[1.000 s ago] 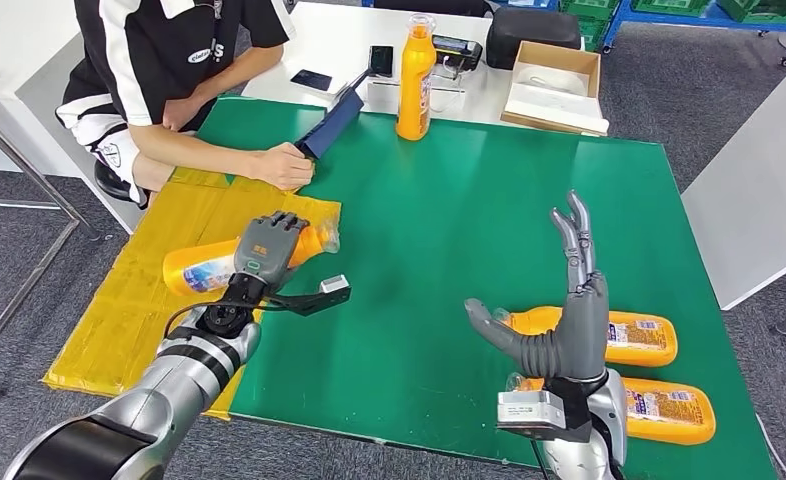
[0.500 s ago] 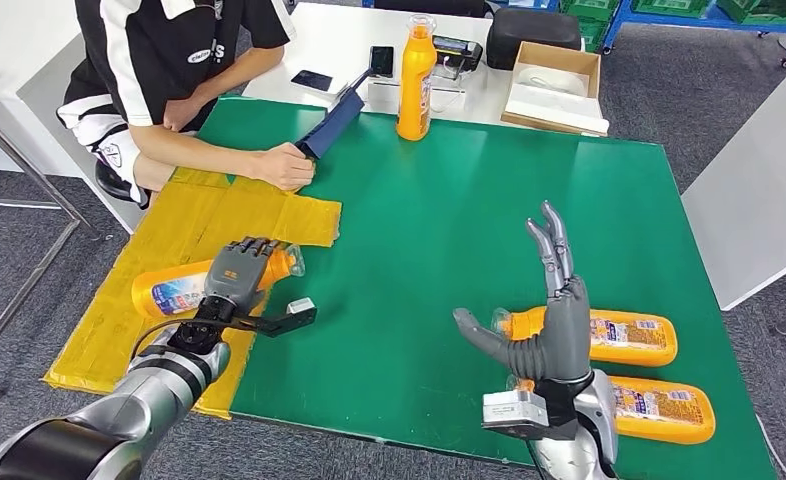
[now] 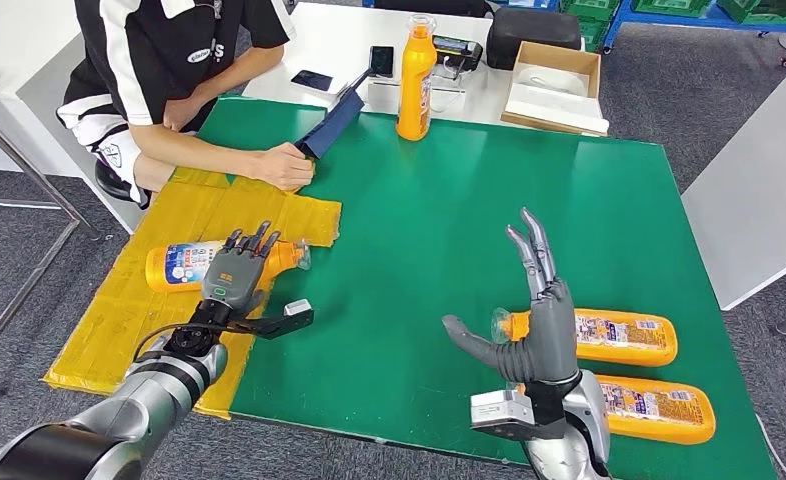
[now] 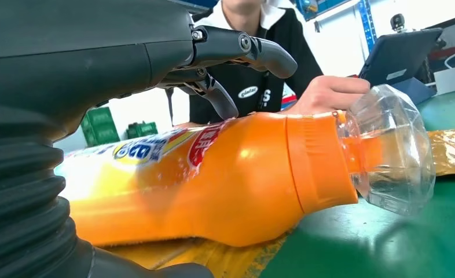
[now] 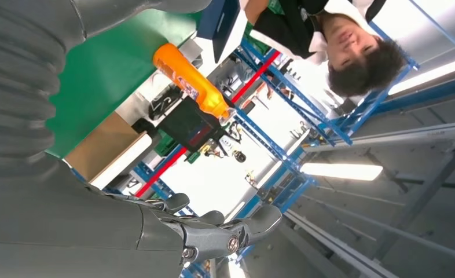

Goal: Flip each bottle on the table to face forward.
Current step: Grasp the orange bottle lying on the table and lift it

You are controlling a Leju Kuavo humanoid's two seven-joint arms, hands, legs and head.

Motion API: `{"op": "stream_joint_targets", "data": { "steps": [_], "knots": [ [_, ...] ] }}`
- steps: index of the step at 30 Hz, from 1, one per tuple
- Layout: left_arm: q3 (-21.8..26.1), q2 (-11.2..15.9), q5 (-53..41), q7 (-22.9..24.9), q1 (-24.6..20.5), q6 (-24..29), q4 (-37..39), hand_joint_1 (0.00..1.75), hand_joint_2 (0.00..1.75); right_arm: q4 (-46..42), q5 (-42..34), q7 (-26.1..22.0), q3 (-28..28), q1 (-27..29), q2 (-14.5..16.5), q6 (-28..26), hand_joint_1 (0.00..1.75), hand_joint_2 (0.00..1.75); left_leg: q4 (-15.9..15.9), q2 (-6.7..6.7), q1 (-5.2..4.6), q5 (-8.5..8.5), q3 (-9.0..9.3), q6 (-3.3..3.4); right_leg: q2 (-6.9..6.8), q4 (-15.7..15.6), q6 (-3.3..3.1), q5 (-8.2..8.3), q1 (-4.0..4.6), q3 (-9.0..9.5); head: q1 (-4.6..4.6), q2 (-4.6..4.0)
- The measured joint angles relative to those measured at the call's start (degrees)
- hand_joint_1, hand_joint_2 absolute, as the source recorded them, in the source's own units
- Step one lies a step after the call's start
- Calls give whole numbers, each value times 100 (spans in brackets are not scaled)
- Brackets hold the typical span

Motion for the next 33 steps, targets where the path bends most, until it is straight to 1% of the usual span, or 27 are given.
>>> {"op": "stream_joint_targets", "data": {
  "steps": [3, 5, 6, 7, 9, 10, 11, 12, 13, 15, 17, 19, 21, 24, 28, 33],
  "knots": [
    [107, -45, 176, -262, 51, 97, -3, 0, 175, 46, 30, 5, 20, -11, -1, 10, 0, 175, 0, -1, 0, 0, 1, 0, 0, 0, 0, 0, 0, 1, 1, 0],
    [210, -101, 343, -564, 161, 143, -161, 0, 175, 72, 93, 43, 28, -10, -3, -27, 0, 175, 1, 0, -1, 0, 4, 0, 0, -1, 0, 0, -2, -1, -1, 0],
    [320, -167, 517, -862, 290, 150, -405, 0, 175, 81, 183, 95, 31, -3, -6, -86, 0, 175, 1, 1, -3, 0, 5, 0, 1, -1, 0, 0, -3, -3, -3, 0],
    [487, -276, 781, -1328, 459, 155, -755, 0, 175, 87, 321, 169, 29, 11, -13, -180, 0, 175, 2, 1, -4, 2, 4, 2, 0, -1, 0, 0, -5, -7, -3, 0],
    [923, -607, 1428, -2419, 810, 157, -1569, 0, 175, 90, 682, 356, 11, 42, -31, -398, 0, 175, 3, -4, -7, 5, -8, 8, -3, -1, 1, 1, -7, -14, 1, 0],
    [1101, -783, 1730, -2817, 953, 157, -1960, 0, 175, 90, 878, 462, 1, 51, -38, -488, 0, 175, 3, -6, -8, 5, -14, 10, -4, -1, 2, 2, -8, -18, 4, 0],
    [1214, -946, 1998, -2978, 1079, 153, -2368, 0, 175, 90, 1083, 586, -11, 53, -42, -555, 0, 175, 3, -4, -10, 4, -19, 11, -3, -2, 5, 5, -10, -21, 3, 0],
    [1262, -1076, 2257, -2968, 1189, 135, -2793, 0, 175, 90, 1295, 723, -28, 52, -43, -606, 0, 175, 3, 2, -12, 2, -22, 11, -1, -2, 8, 9, -12, -25, 1, 0],
    [1259, -1174, 2526, -2845, 1278, 81, -3209, 0, 175, 92, 1505, 869, -49, 48, -43, -646, 0, 175, 3, 6, -14, 1, -23, 11, 1, -2, 10, 11, -13, -28, 1, 0],
    [1191, -1311, 3181, -2616, 1403, -199, -3973, 0, 175, 100, 1926, 1158, -114, 37, -43, -678, 0, 175, 3, 9, -13, 0, -24, 11, 2, -3, 12, 12, -12, -31, -1, 0],
    [1094, -1401, 3991, -2441, 1527, -901, -4613, 0, 175, 121, 2438, 1490, -205, 30, -61, -559, 0, 175, 3, 4, -11, 2, -23, 11, 0, -4, 12, 9, -10, -30, -3, 1],
    [974, -1487, 4699, -2265, 1677, -1820, -5108, 0, 175, 180, 3064, 1799, -325, 46, -150, -296, 0, 175, 3, -7, -8, 4, -22, 11, -8, -4, 11, 6, -7, -29, -2, 1],
    [822, -1562, 5050, -2181, 1837, -2371, -5380, 0, 175, 242, 3475, 1888, -466, 153, -321, -69, 0, 175, 3, -19, -8, 4, -23, 12, -15, -4, 11, 5, -7, -26, -1, 0],
    [618, -1629, 5262, -2203, 2096, -2567, -5566, 0, 175, 282, 3606, 1789, -754, 466, -585, 106, 0, 175, 3, -28, -12, 2, -34, 14, -16, -4, 14, 6, -11, -28, -1, 0],
    [451, -1665, 5541, -2223, 2328, -2785, -5717, 0, 175, 331, 3801, 1884, -1099, 701, -816, 375, 0, 175, 3, -27, -15, 0, -39, 15, -15, -6, 16, 7, -15, -35, -2, 1],
    [388, -1717, 5716, -2350, 2532, -2762, -5751, 0, 175, 657, 3903, 1859, -1564, 786, -1093, 468, 0, 175, 3, -28, -15, 0, -39, 18, -16, -7, 17, 6, -14, -34, -1, 0]
  ]
}}
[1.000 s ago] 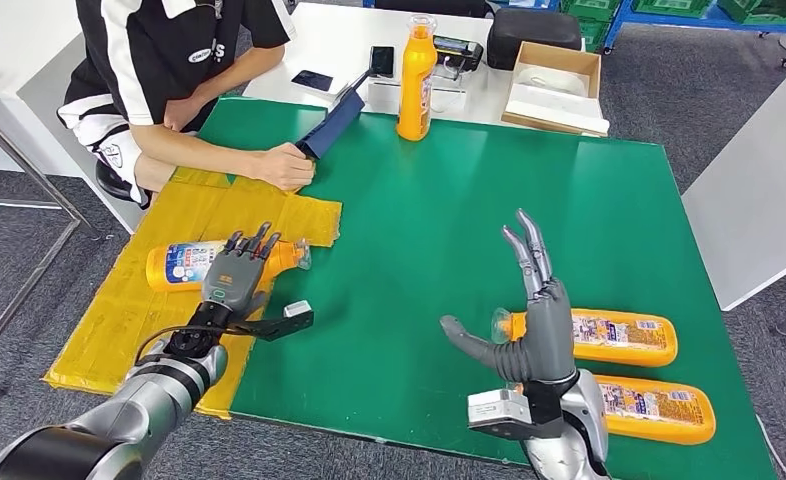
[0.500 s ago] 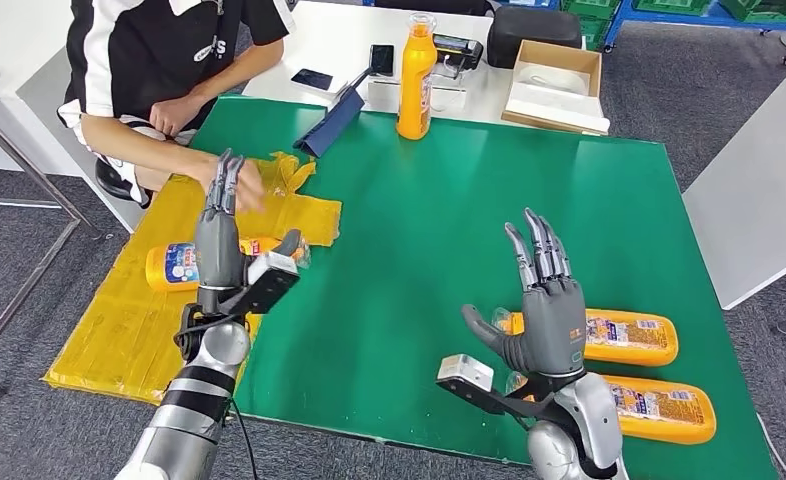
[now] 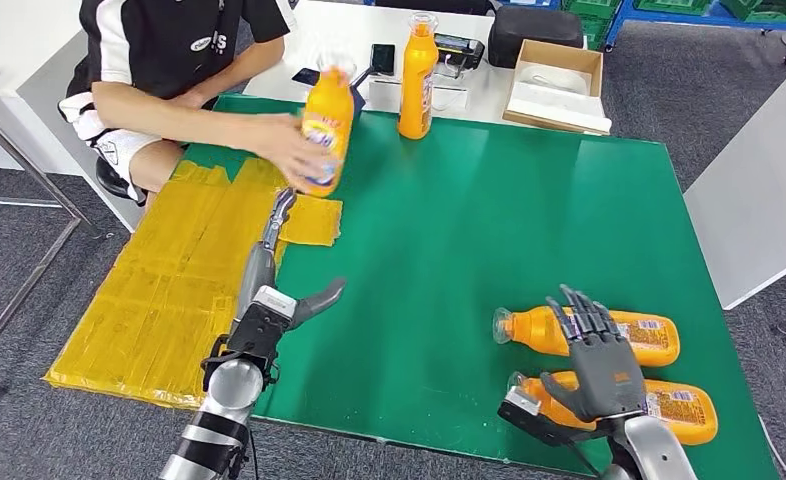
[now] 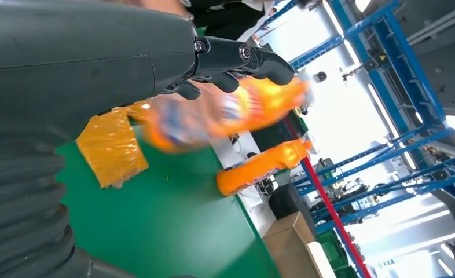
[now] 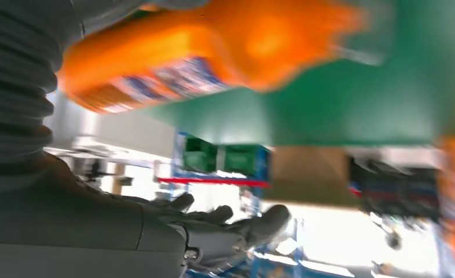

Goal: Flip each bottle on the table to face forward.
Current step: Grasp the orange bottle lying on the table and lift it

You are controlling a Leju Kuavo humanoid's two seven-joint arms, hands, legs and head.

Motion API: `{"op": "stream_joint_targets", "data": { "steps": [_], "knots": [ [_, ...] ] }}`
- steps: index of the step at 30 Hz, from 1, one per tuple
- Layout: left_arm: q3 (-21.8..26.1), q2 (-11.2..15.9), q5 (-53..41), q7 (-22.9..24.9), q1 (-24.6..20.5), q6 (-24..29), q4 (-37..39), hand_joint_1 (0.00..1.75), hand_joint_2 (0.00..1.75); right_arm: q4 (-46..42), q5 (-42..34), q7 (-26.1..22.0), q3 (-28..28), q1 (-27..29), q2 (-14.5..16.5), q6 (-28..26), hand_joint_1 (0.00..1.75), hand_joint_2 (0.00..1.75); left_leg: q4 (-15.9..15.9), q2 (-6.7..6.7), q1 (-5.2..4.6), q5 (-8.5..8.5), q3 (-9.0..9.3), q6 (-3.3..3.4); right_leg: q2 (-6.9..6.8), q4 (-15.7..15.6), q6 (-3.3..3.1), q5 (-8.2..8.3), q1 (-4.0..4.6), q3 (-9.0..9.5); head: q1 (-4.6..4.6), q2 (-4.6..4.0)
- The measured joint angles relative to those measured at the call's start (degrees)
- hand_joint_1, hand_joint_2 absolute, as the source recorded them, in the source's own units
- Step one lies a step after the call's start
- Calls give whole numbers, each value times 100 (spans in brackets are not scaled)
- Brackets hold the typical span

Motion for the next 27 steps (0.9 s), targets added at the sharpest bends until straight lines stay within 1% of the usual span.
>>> {"op": "stream_joint_targets", "data": {
  "steps": [5, 10, 17, 21, 27],
  "knots": [
    [3, -17, 184, -110, 57, -67, 24, 0, 175, 364, 51, -32, -358, -125, -129, -26, 0, 175, 0, 3, 0, 3, 5, 1, 1, 0, 1, 2, 0, 3, -2, 0],
    [9, -16, 269, -326, 97, -178, 103, 0, 175, 1109, 107, -87, -788, -562, -275, -185, 0, 175, 0, -3, -3, 10, 4, 10, -6, 0, 8, 7, -3, 7, 0, 0],
    [34, -8, 280, -416, 145, -221, 368, 0, 175, 1715, -33, -219, -1225, -1016, -418, -510, 0, 175, 0, -1, -11, 11, -2, 12, -6, 1, 13, 11, -8, 3, -2, 0],
    [77, -4, 280, -489, 146, -214, 591, 0, 175, 1924, -135, -342, -1349, -1256, -405, -692, 0, 175, 0, -1, -10, 11, -2, 12, -7, 1, 13, 10, -7, 3, -2, 1],
    [103, -4, 281, -509, 149, -213, 748, 0, 175, 2053, -156, -355, -1384, -1393, -361, -736, 0, 175, 0, -1, -10, 11, -2, 12, -7, 2, 12, 10, -7, 3, -2, 0]
  ]
}}
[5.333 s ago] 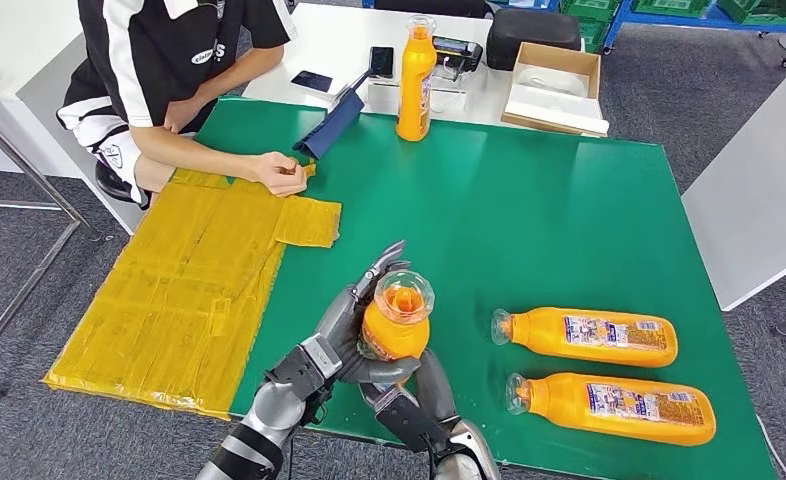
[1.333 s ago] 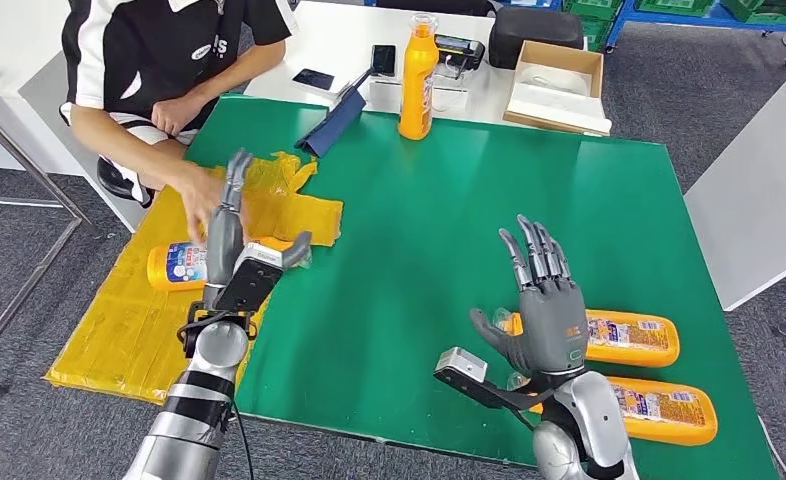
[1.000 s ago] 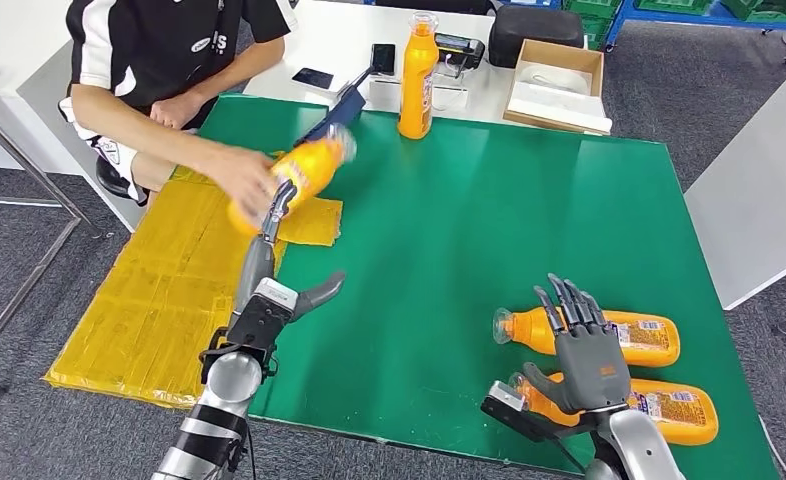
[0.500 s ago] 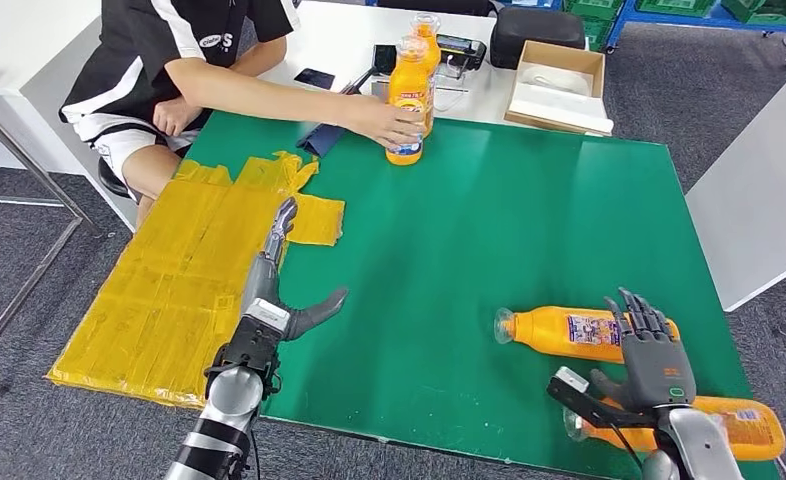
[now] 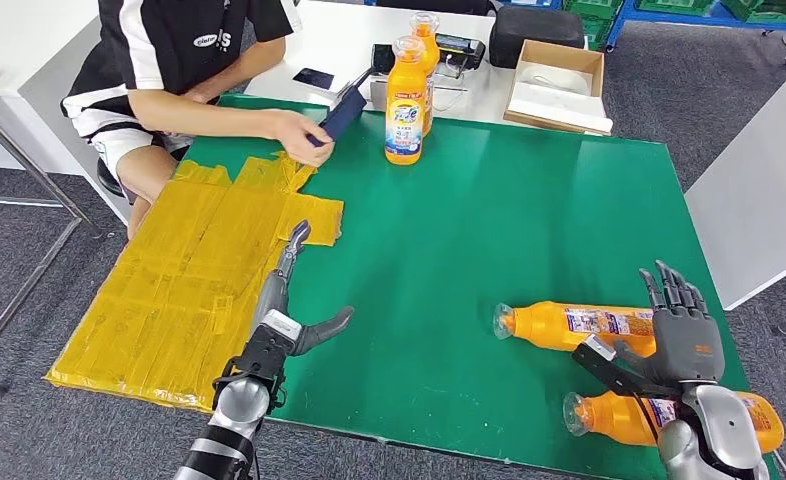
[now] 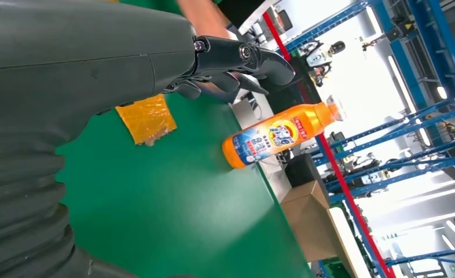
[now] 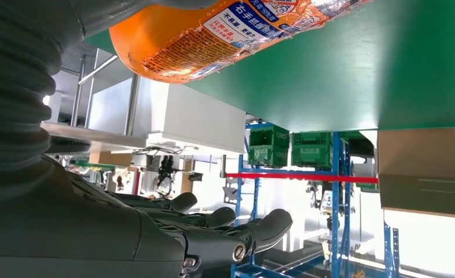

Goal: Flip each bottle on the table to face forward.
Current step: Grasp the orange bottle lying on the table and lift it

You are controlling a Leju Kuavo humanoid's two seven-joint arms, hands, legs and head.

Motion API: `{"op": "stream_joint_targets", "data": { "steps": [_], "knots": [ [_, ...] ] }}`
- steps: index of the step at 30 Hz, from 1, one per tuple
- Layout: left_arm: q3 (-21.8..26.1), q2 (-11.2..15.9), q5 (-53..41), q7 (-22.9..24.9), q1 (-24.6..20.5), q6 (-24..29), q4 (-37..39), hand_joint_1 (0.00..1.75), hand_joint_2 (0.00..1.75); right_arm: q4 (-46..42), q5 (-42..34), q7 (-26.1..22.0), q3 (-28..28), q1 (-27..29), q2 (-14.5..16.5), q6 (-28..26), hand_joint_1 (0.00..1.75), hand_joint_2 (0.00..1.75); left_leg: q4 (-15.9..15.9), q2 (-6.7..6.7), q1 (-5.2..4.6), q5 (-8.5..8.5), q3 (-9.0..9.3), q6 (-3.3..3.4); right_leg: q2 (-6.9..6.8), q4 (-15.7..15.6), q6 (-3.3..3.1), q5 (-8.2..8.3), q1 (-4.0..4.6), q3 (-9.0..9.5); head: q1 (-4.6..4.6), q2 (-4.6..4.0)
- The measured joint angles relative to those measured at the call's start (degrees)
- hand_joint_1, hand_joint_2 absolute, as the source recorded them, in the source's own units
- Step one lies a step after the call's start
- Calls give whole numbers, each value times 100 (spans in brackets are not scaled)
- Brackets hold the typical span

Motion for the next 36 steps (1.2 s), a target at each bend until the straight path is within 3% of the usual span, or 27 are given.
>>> {"op": "stream_joint_targets", "data": {
  "steps": [12, 19, 27, 28, 31, 32, 36],
  "knots": [
    [46, 0, 80, -22, 11, -34, 162, 0, 175, 331, 170, 37, 2, -152, 9, 4, 0, 175, 0, -2, -1, 2, 0, 2, -1, 0, 1, 2, -1, 1, -1, 0],
    [60, 0, 238, -142, -1, -255, 228, 0, 175, 894, -10, -337, 202, -91, -197, 955, 0, 175, 0, -4, 0, 0, 1, 2, -2, -1, 1, 0, 0, 0, -1, 0],
    [5, -2, 419, -213, -21, -396, 275, 0, 175, 1538, 89, -316, 523, -341, -391, 1066, 1, 175, -1, 26, 0, -18, 43, 5, 16, -7, -7, -9, 0, 20, 2, 0],
    [-9, -2, 428, -214, -18, -410, 275, 0, 175, 1621, 108, -292, 554, -388, -394, 1066, 11, 175, -1, 33, 0, -23, 51, 6, 20, -8, -8, -12, 0, 22, 2, 0],
    [-54, -2, 451, -216, -8, -435, 275, 0, 175, 1871, 180, -209, 646, -516, -396, 1021, 65, 175, -3, 47, 0, -43, 83, 16, 30, -13, -5, -28, 0, 17, 2, 0],
    [-67, -2, 466, -216, -3, -443, 275, 0, 175, 1958, 218, -170, 678, -554, -396, 961, 73, 175, -3, 48, 0, -48, 92, 20, 31, -14, -4, -40, 0, 18, 2, 0],
    [-105, -3, 497, -216, 34, -483, 275, 0, 175, 2289, 363, -26, 790, -711, -381, 694, 73, 175, -3, 48, 3, -45, 109, 21, 31, -14, -2, -62, 1, 36, 2, 0]
  ]
}}
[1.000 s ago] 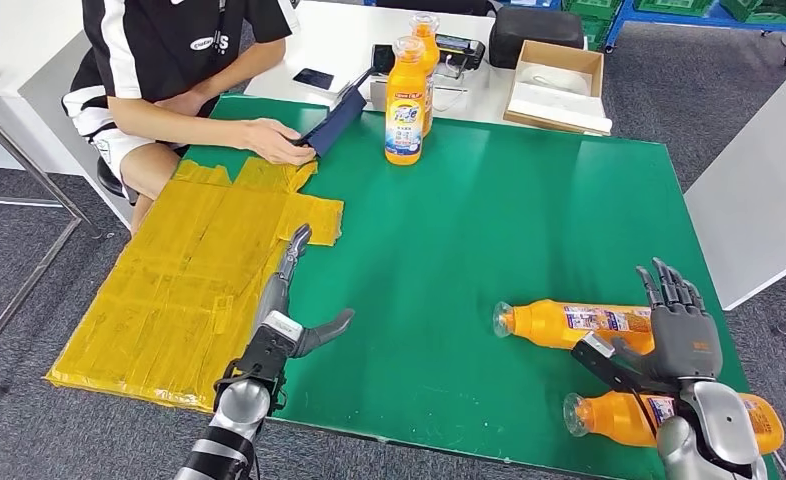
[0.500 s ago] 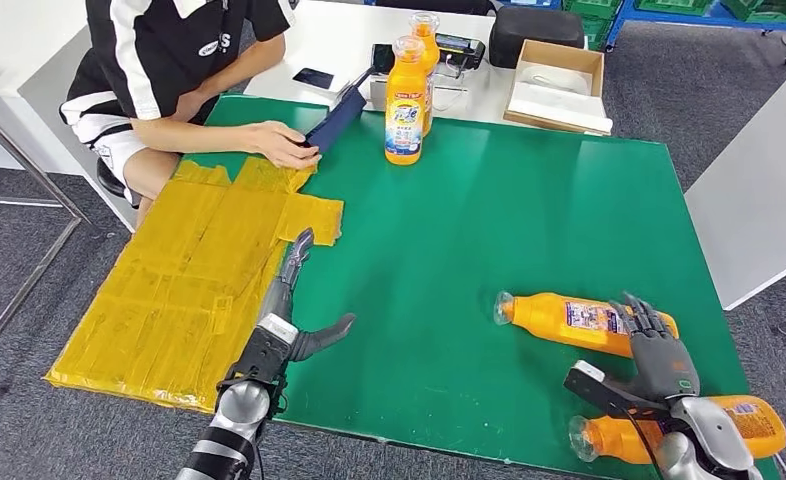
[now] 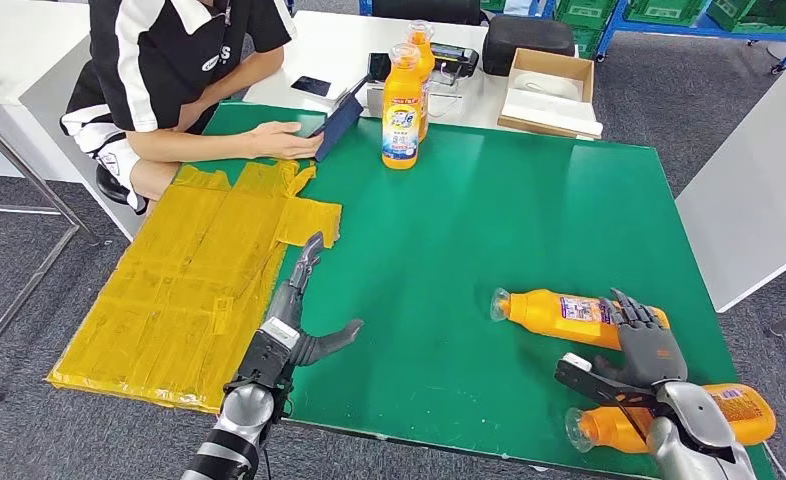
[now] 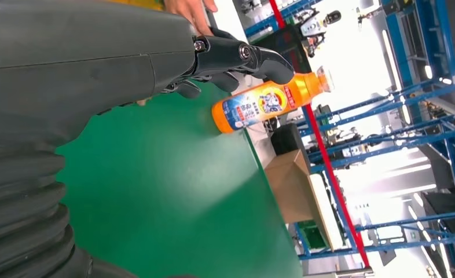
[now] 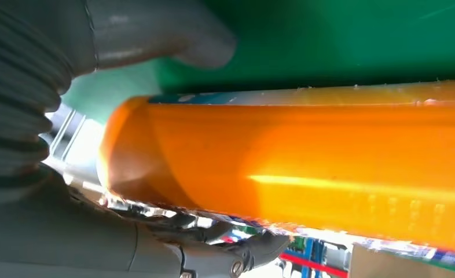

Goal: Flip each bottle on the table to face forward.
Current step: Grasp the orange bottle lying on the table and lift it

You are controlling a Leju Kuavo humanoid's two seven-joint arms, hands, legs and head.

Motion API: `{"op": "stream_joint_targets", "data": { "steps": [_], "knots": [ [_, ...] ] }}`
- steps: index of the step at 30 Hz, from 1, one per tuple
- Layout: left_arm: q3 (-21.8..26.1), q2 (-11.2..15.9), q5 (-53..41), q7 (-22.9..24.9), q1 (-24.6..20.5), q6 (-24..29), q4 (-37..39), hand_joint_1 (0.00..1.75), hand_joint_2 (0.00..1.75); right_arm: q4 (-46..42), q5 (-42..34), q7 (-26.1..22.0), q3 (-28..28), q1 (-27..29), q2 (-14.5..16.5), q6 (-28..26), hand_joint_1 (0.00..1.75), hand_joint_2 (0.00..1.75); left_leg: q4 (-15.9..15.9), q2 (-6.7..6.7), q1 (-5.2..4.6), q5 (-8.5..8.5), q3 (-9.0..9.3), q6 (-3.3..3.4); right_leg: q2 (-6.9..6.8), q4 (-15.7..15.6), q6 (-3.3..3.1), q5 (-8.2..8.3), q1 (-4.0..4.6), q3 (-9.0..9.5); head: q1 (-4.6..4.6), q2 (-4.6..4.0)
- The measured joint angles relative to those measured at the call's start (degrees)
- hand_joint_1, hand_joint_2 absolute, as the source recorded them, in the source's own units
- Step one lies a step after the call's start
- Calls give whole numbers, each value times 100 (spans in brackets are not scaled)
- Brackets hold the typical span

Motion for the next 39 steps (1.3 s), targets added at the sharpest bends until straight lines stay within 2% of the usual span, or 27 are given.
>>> {"op": "stream_joint_targets", "data": {
  "steps": [4, 8, 15, 20, 34, 36, 39],
  "knots": [
    [-36, -1, 1, 0, 14, -16, 0, 0, 175, 193, 17, 59, 49, -138, 18, -64, 146, 175, 1, -4, 0, 20, 8, -9, -1, 0, -2, 2, -1, 13, 1, 0],
    [-59, -1, 1, 1, 25, -19, 0, 0, 175, 304, 123, 192, 86, -218, 54, -192, 165, 175, 2, -6, 0, 25, 10, 1, -1, 0, 5, 18, -1, 64, 0, 0],
    [-103, -8, 1, 41, 57, -20, 0, 0, 175, 587, 533, 682, 155, -393, 197, -586, 174, 175, 1, 8, 2, 12, 19, -15, 4, -2, -6, 12, 1, 55, -1, 0],
    [-107, -8, 1, 63, 87, -20, 0, 0, 175, 727, 717, 888, 162, -467, 270, -694, 173, 175, -1, 9, 4, -4, 29, -3, 4, -3, 3, 3, 2, 28, 1, 0],
    [-107, -10, 1, 72, 248, -22, -10, 0, 175, 807, 908, 1075, 148, -445, 378, -996, 175, 175, 0, 9, 4, 2, 34, -18, 5, -4, 4, 1, 2, 38, 1, 0],
    [-107, -13, -3, 75, 276, -22, -24, 0, 175, 785, 916, 1091, 139, -434, 396, -1166, 175, 175, 0, 9, 5, 1, 33, -18, 5, -4, 5, 1, 3, 51, 2, 0],
    [-104, -41, -31, 114, 342, -22, -111, 0, 175, 527, 892, 1111, 48, -317, 499, -1748, 175, 175, 0, 11, 7, 12, 21, -11, 7, -2, 0, 17, 5, 80, 3, 0]
  ]
}}
